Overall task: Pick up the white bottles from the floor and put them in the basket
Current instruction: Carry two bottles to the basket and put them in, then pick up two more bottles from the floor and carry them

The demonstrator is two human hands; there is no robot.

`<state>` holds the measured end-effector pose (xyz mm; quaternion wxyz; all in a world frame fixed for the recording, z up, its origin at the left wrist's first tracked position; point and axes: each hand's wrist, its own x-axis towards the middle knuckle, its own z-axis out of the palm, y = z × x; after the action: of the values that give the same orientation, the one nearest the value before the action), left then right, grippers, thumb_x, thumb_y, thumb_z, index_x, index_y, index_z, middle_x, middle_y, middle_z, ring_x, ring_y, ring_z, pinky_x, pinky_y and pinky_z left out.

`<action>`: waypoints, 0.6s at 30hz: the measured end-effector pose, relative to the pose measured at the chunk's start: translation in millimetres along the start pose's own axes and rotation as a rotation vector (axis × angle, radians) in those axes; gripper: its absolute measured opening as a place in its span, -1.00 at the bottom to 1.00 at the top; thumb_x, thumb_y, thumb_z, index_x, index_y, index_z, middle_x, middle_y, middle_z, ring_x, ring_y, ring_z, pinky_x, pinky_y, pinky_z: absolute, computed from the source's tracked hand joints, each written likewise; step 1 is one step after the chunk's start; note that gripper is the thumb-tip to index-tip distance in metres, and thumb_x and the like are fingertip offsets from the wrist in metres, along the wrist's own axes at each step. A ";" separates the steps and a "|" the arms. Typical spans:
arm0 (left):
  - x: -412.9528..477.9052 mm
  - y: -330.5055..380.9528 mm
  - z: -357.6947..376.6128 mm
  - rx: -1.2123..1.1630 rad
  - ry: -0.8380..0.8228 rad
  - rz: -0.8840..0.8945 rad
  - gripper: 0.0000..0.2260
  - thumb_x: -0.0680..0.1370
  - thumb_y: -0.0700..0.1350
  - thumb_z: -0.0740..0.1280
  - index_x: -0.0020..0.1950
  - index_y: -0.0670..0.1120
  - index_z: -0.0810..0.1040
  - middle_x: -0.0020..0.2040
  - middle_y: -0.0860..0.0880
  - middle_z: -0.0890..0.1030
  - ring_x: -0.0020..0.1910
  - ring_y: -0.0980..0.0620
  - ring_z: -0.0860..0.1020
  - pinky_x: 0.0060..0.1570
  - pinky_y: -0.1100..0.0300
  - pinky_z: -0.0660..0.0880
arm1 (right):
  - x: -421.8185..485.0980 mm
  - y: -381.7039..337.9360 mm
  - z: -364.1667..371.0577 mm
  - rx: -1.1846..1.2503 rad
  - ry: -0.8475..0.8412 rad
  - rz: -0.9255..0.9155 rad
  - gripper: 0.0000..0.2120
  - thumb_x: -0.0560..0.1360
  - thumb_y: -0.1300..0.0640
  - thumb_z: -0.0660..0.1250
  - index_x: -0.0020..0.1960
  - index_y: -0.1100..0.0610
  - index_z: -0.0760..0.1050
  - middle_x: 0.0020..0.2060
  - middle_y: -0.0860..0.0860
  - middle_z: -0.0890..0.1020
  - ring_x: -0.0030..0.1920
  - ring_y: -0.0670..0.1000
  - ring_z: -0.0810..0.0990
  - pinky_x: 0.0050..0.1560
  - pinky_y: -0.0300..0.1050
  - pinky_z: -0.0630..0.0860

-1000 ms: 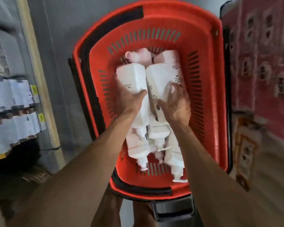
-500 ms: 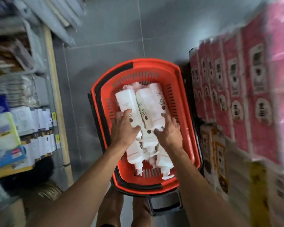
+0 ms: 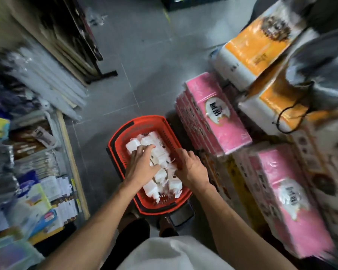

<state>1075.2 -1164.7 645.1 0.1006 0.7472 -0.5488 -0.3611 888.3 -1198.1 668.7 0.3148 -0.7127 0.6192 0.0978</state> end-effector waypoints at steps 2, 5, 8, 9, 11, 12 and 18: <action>-15.0 8.2 -4.3 0.084 -0.052 0.051 -0.37 0.48 -0.02 0.45 0.52 0.06 0.31 0.42 -0.03 0.37 0.38 -0.09 0.37 0.34 0.01 0.41 | -30.0 1.8 -7.3 -0.016 0.054 0.054 -0.27 0.48 -0.06 0.46 0.55 -0.05 0.19 0.26 0.04 0.46 0.26 0.16 0.48 0.11 0.06 0.53; -28.2 26.3 -9.9 0.278 -0.176 0.188 -0.40 0.51 0.04 0.39 0.53 0.09 0.28 0.43 -0.01 0.35 0.37 -0.08 0.36 0.29 -0.01 0.41 | -69.9 7.0 -11.7 0.008 0.131 0.207 -0.29 0.49 -0.03 0.43 0.54 -0.05 0.18 0.29 0.05 0.46 0.29 0.16 0.48 0.10 0.06 0.54; -36.7 45.1 -16.0 0.422 -0.270 0.315 -0.39 0.52 0.07 0.37 0.54 0.11 0.25 0.46 -0.01 0.32 0.39 -0.09 0.33 0.27 -0.01 0.39 | -109.1 11.7 -4.0 0.073 0.175 0.371 -0.28 0.50 -0.06 0.44 0.55 -0.05 0.17 0.34 0.06 0.44 0.31 0.16 0.47 0.10 0.08 0.57; -39.9 51.1 -17.8 0.438 -0.283 0.347 -0.38 0.52 0.07 0.37 0.54 0.11 0.24 0.46 -0.02 0.31 0.40 -0.09 0.32 0.28 -0.01 0.37 | -121.9 12.1 -0.4 0.094 0.196 0.417 -0.29 0.50 -0.10 0.44 0.54 -0.06 0.18 0.34 0.05 0.45 0.30 0.15 0.47 0.08 0.07 0.58; -44.7 62.3 -22.2 0.453 -0.292 0.413 -0.37 0.52 0.09 0.38 0.54 0.11 0.24 0.45 -0.02 0.31 0.40 -0.10 0.31 0.32 -0.02 0.33 | -144.9 13.1 3.5 0.147 0.239 0.498 -0.32 0.50 -0.11 0.44 0.51 -0.08 0.20 0.33 0.03 0.45 0.31 0.14 0.47 0.08 0.08 0.57; -44.8 68.7 -24.1 0.466 -0.294 0.450 -0.37 0.52 0.10 0.39 0.54 0.11 0.24 0.45 -0.03 0.31 0.39 -0.12 0.32 0.34 -0.02 0.31 | -156.2 15.5 2.9 0.176 0.271 0.539 -0.34 0.50 -0.06 0.43 0.50 -0.07 0.23 0.32 0.03 0.45 0.31 0.14 0.47 0.08 0.10 0.56; -51.2 123.0 -11.4 0.639 -0.319 0.668 -0.37 0.49 0.09 0.40 0.52 0.12 0.28 0.42 -0.05 0.35 0.36 -0.15 0.35 0.29 -0.09 0.35 | -244.9 46.0 16.6 0.317 0.425 0.818 -0.36 0.46 0.03 0.43 0.47 -0.01 0.25 0.29 0.07 0.44 0.29 0.19 0.46 0.08 0.12 0.55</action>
<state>983.6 -1168.3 742.5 -0.1088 0.4592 -0.8505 -0.2322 796.6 -989.2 770.2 0.2220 -0.3585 0.9063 -0.0298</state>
